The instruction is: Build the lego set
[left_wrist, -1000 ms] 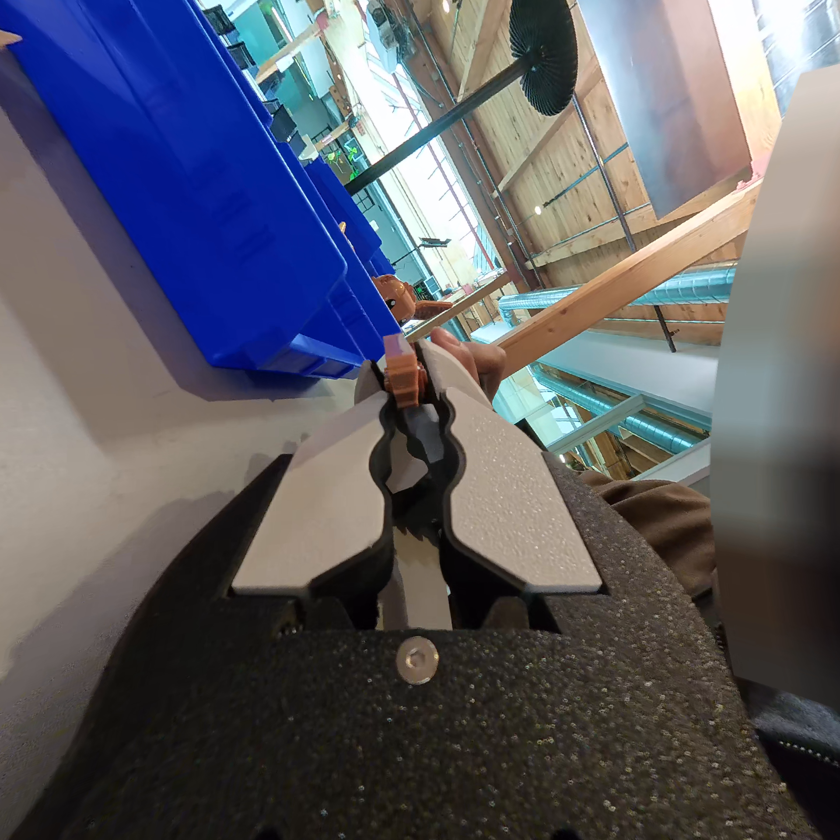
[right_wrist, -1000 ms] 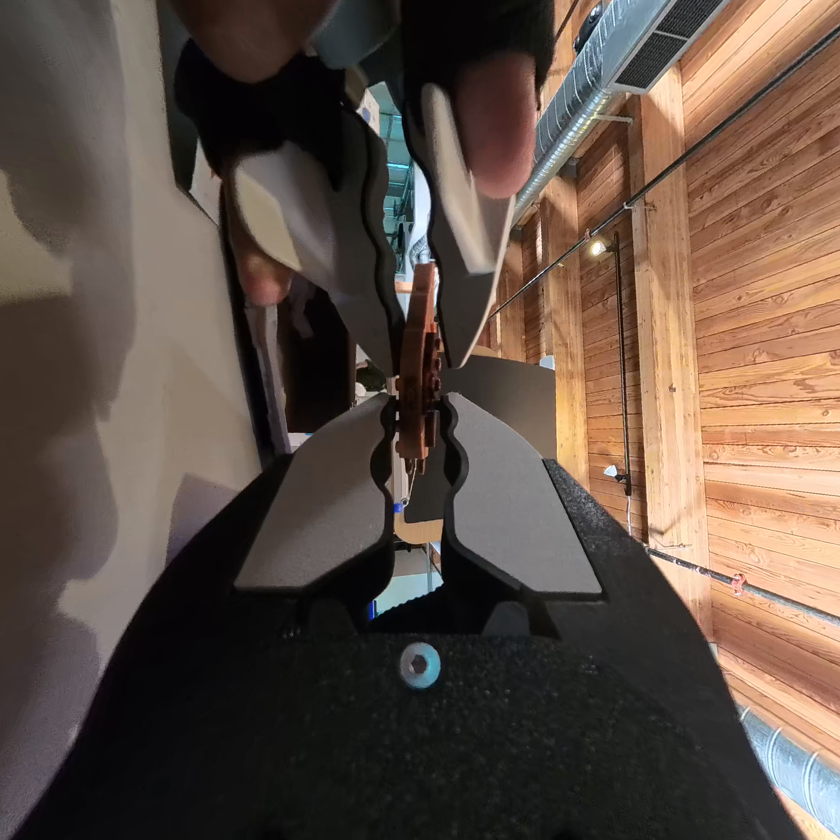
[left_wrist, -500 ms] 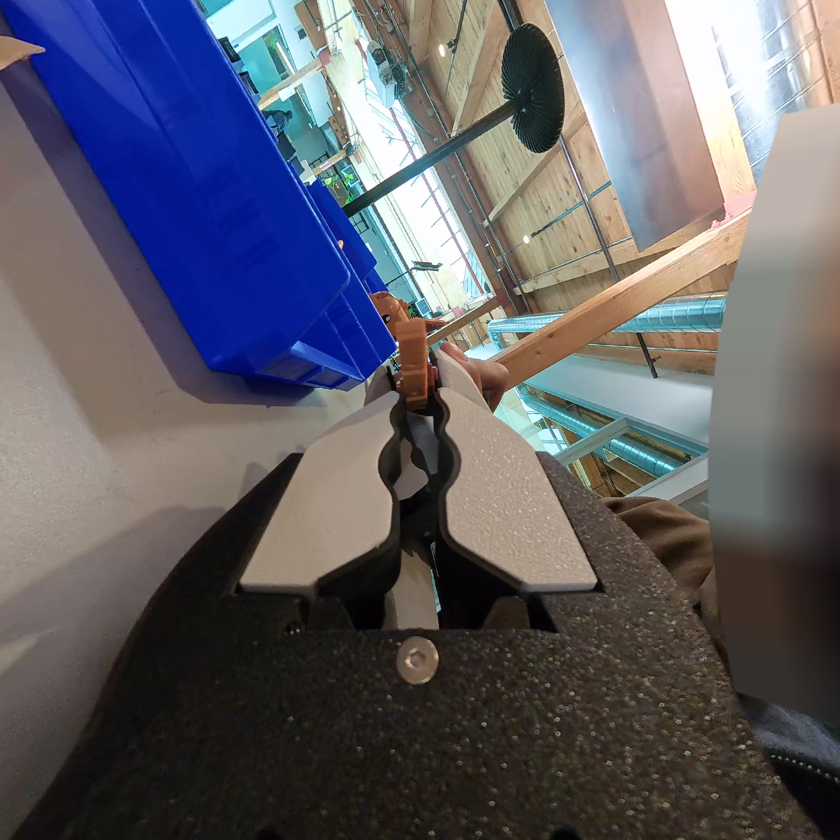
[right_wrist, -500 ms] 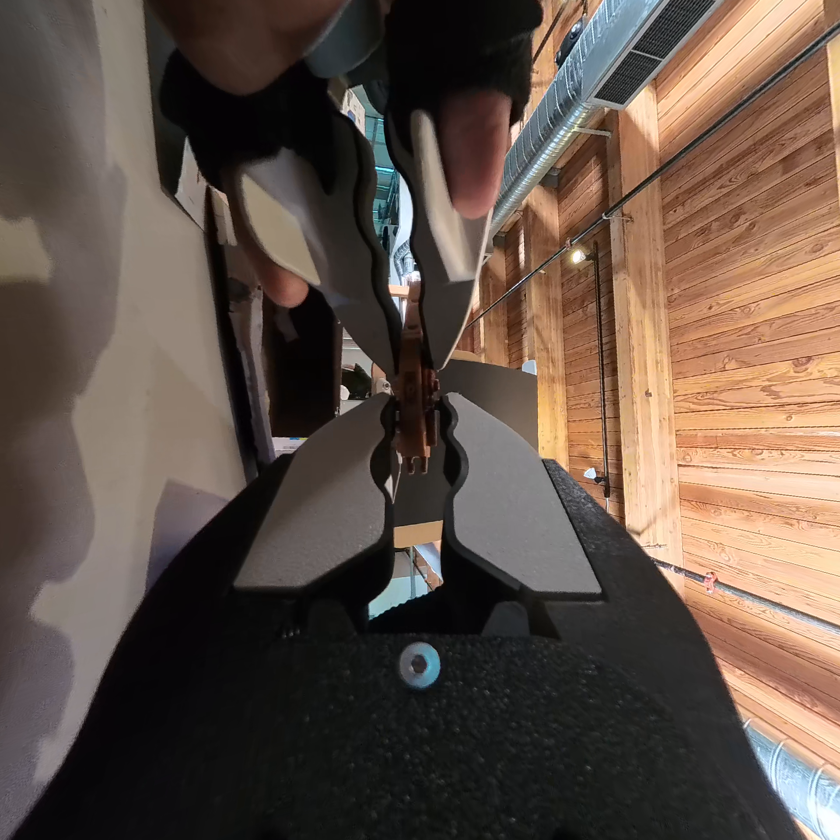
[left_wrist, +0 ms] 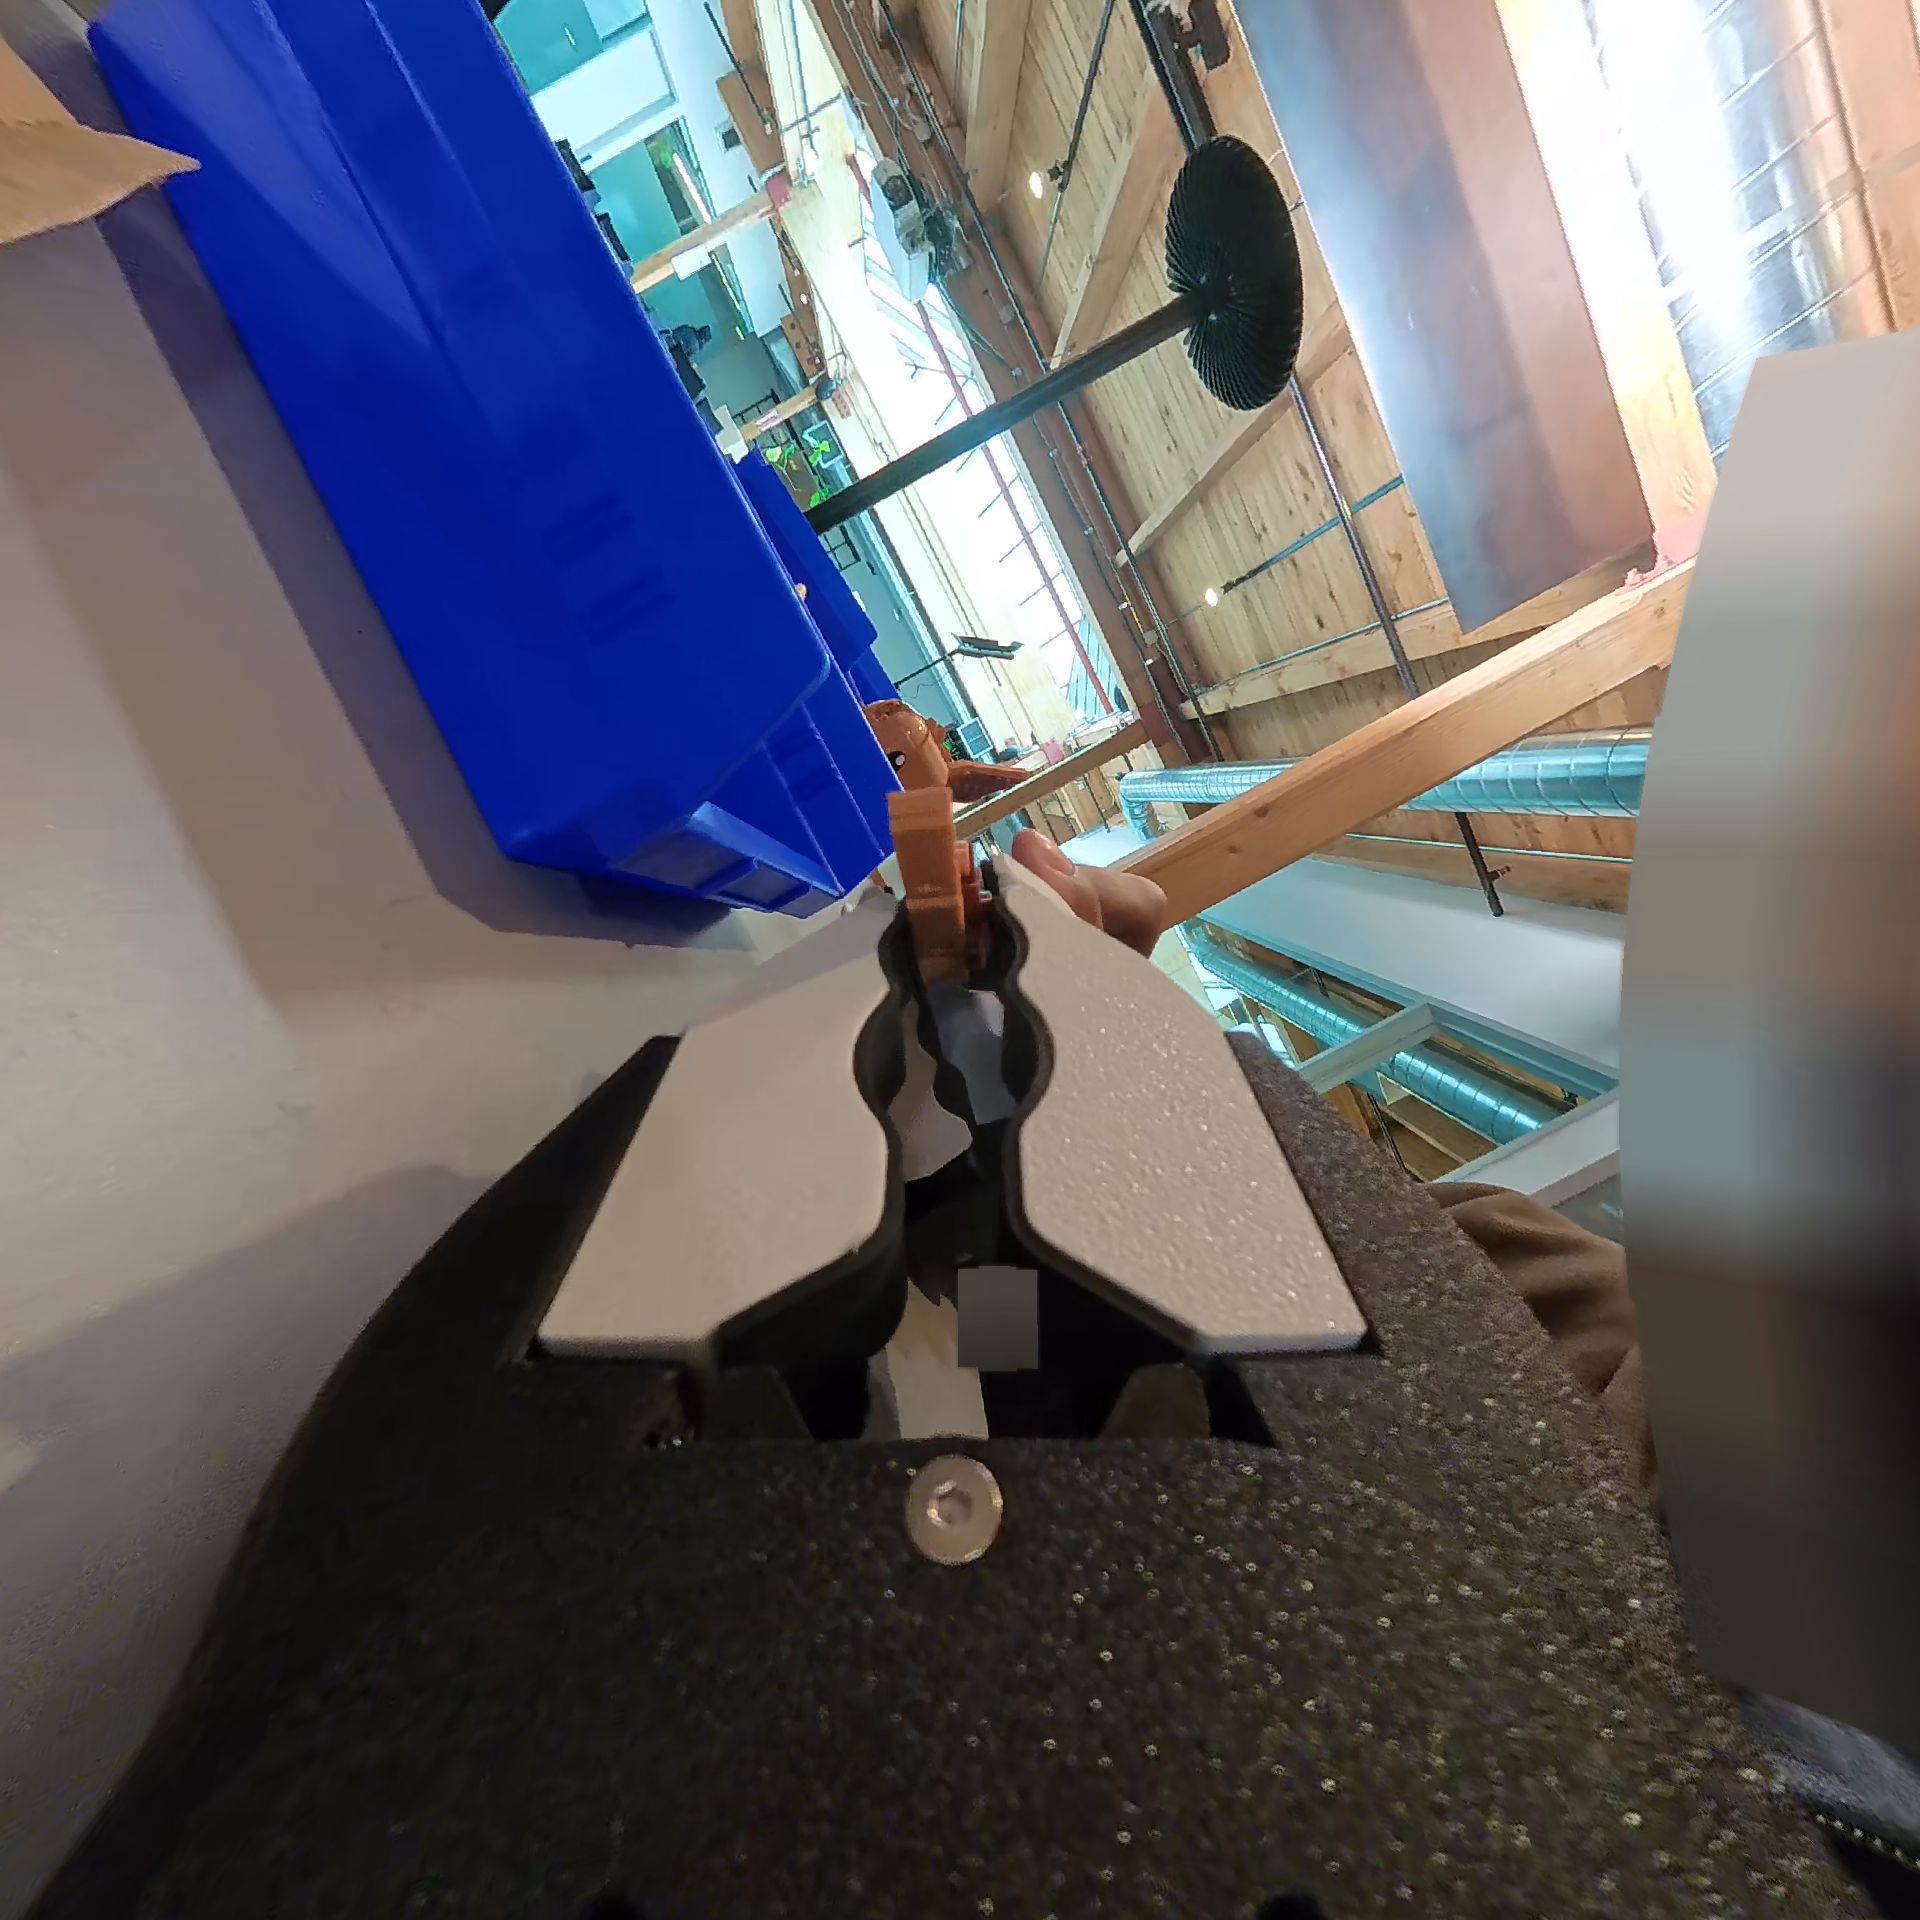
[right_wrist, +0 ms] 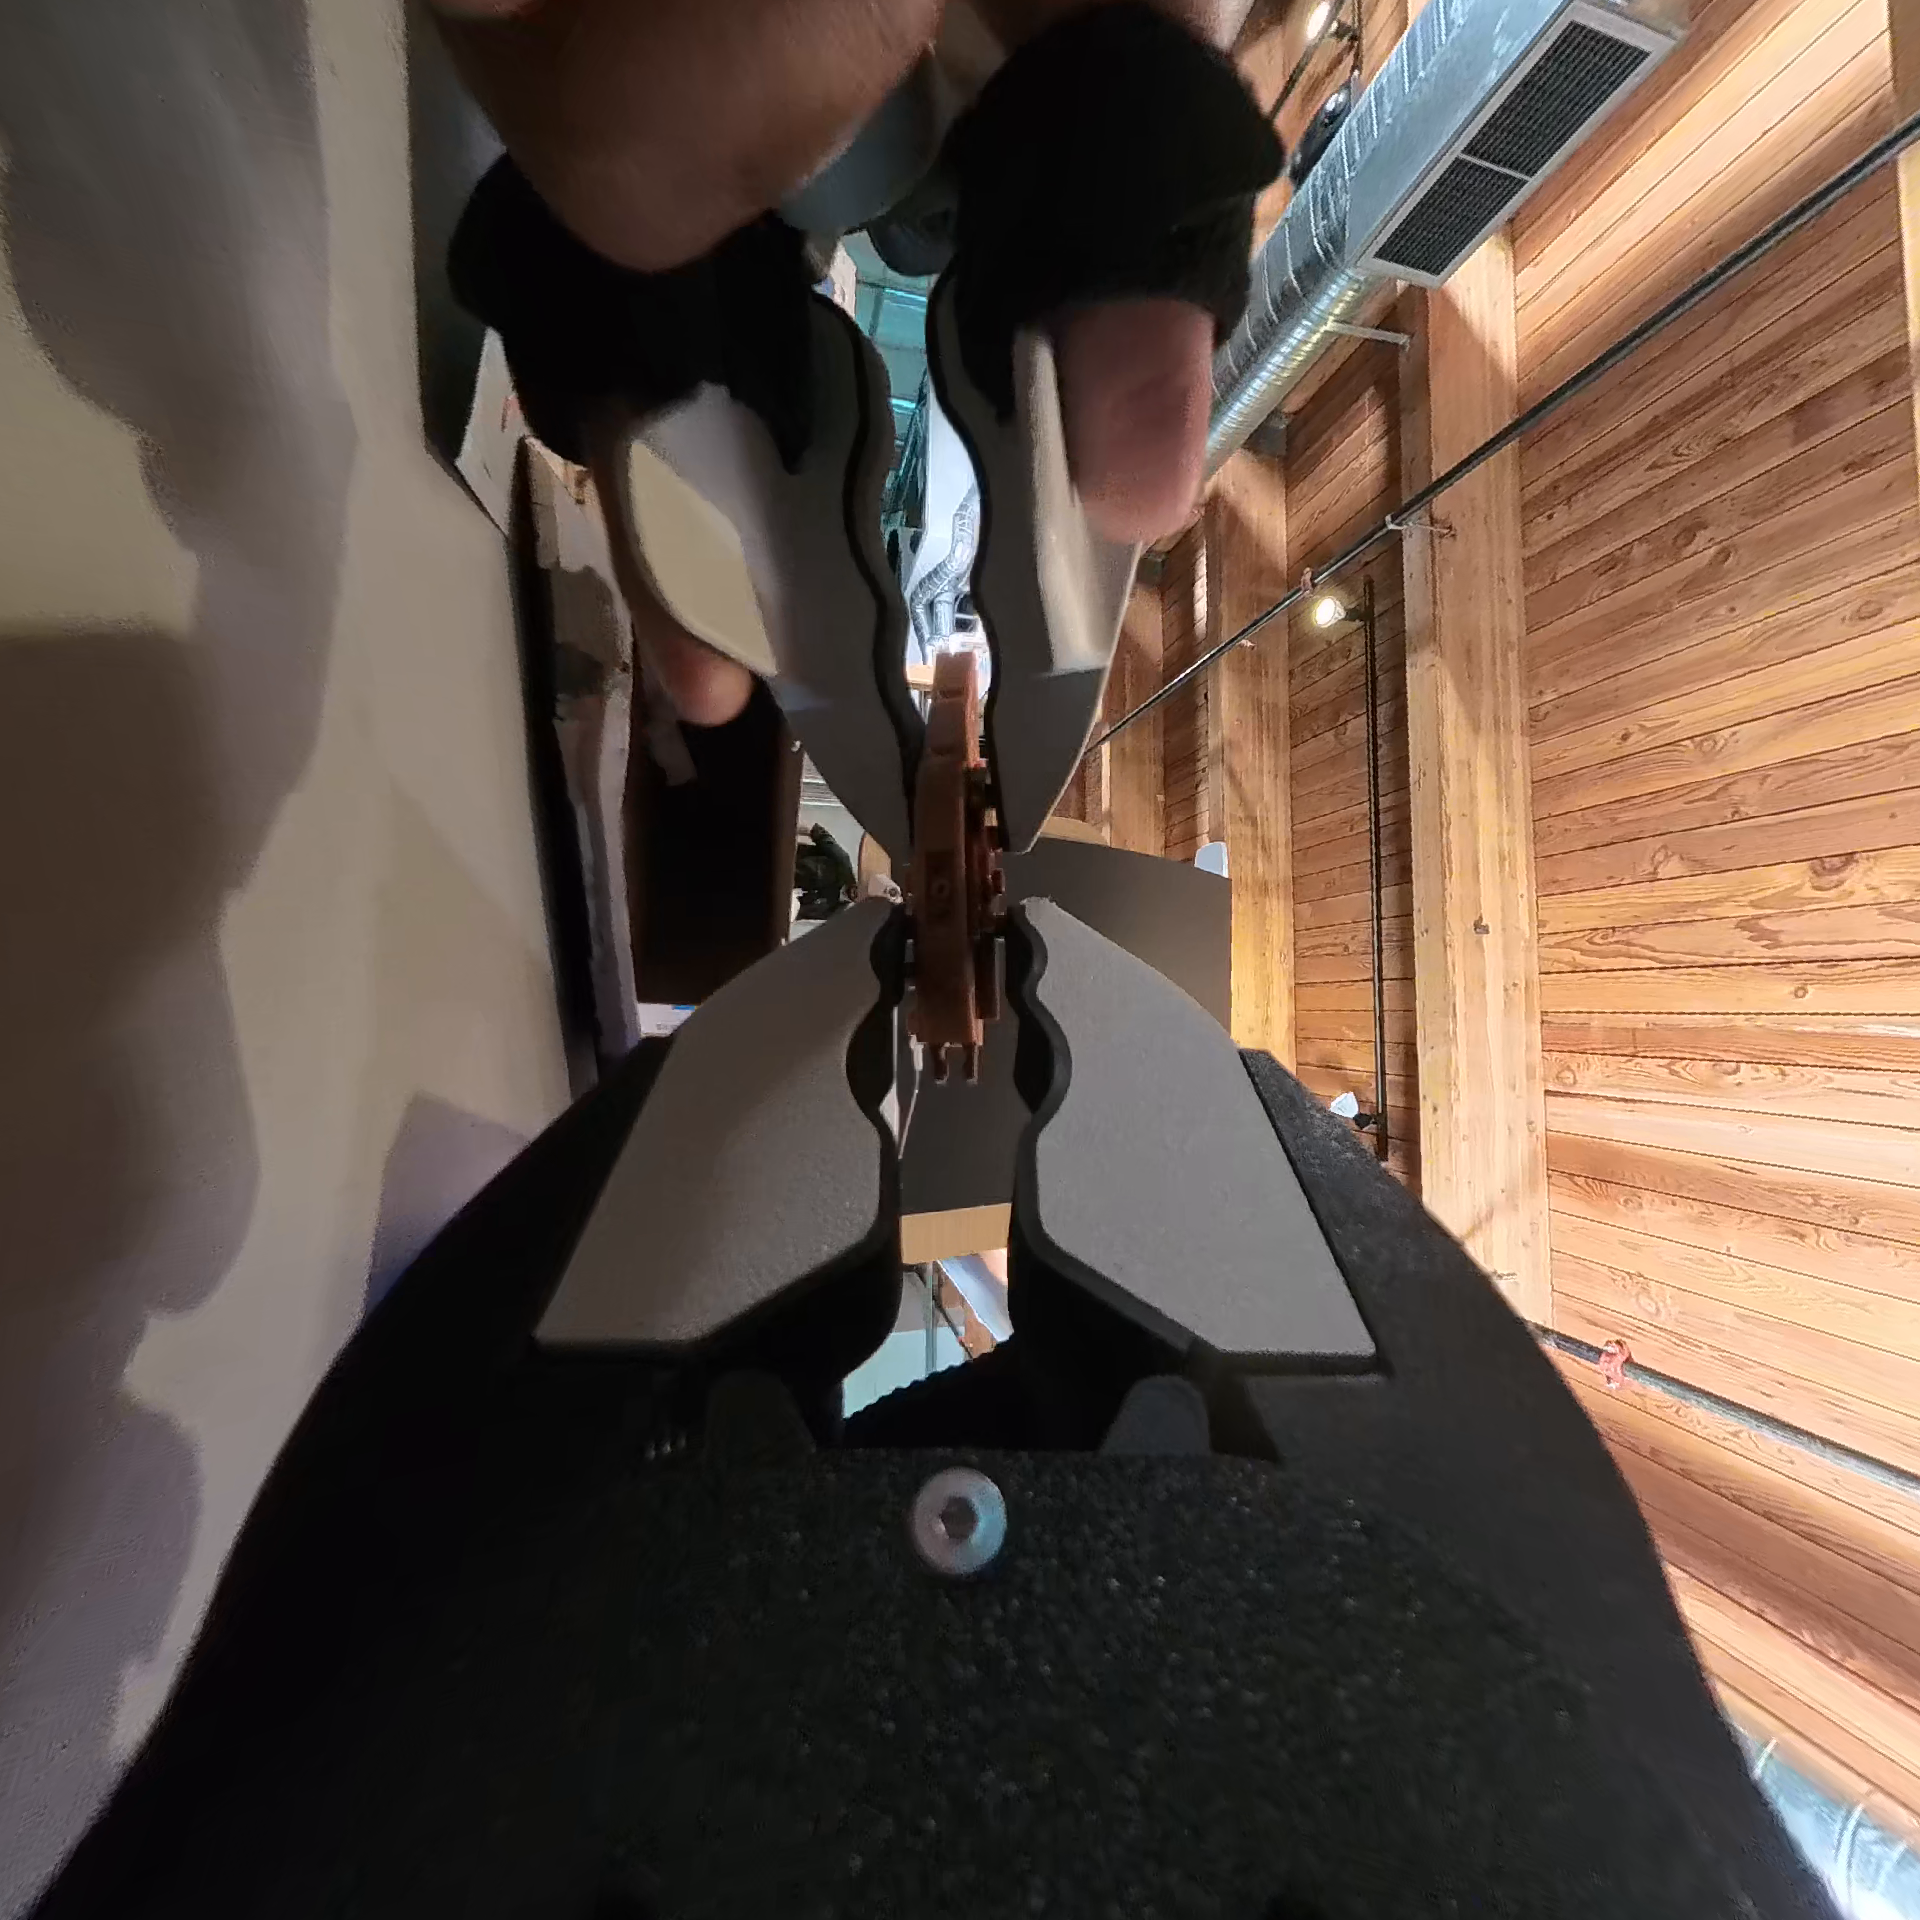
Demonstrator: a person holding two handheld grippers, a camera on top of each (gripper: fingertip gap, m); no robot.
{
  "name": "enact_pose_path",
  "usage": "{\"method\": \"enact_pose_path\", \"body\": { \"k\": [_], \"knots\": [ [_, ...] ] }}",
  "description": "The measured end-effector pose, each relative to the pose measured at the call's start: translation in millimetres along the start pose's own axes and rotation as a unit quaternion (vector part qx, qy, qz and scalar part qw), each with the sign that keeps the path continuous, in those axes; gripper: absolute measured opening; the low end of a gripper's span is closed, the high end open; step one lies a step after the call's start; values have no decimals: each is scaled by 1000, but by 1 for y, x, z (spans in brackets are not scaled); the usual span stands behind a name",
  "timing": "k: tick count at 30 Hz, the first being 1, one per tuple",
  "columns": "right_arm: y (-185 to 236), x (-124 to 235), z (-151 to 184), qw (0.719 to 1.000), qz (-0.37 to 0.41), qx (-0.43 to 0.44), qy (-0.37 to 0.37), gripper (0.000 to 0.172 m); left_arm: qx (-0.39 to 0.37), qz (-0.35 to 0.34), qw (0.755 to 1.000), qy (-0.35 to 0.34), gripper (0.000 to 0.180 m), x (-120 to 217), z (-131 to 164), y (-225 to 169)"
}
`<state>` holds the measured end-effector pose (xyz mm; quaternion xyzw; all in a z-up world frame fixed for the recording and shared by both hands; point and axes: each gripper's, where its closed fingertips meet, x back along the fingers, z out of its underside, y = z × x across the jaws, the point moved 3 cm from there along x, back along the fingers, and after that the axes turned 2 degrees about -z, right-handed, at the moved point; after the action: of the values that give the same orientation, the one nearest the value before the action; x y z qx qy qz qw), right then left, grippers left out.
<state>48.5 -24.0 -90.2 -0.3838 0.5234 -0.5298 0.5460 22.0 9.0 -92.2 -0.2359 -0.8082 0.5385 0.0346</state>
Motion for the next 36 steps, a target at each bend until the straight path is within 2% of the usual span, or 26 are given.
{"method": "enact_pose_path", "body": {
  "k": [8,12,15,18,21,24,28,31,33,36],
  "knots": [
    [-1,0,1,1000,-3,-21,-7,18,-27,-6,1000,0,13,2,-1,-1],
    [-1,5,15,998,-21,-55,-4,20,-23,-4,1000,-13,13,4,-7,1],
    [-1,15,34,995,-46,-84,6,21,-26,-7,999,-17,13,7,-11,2],
    [5,31,48,978,-122,-167,3,20,-22,-8,1000,-15,13,8,-13,3],
    [12,56,47,932,-225,-280,-50,8,-20,-8,1000,-11,13,7,-12,4],
    [22,83,32,839,-376,-376,-118,11,-22,-7,1000,1,13,6,-9,3],
    [25,104,19,747,-495,-408,-173,12,-21,3,1000,18,13,2,-3,0],
    [30,120,12,678,-582,-409,-183,12,-19,7,999,28,13,1,1,-1],
    [32,127,11,656,-608,-417,-163,13,-21,6,999,31,13,0,2,-1],
    [40,127,13,667,-604,-425,-99,19,-18,2,999,40,13,0,5,-1]
  ]
}}
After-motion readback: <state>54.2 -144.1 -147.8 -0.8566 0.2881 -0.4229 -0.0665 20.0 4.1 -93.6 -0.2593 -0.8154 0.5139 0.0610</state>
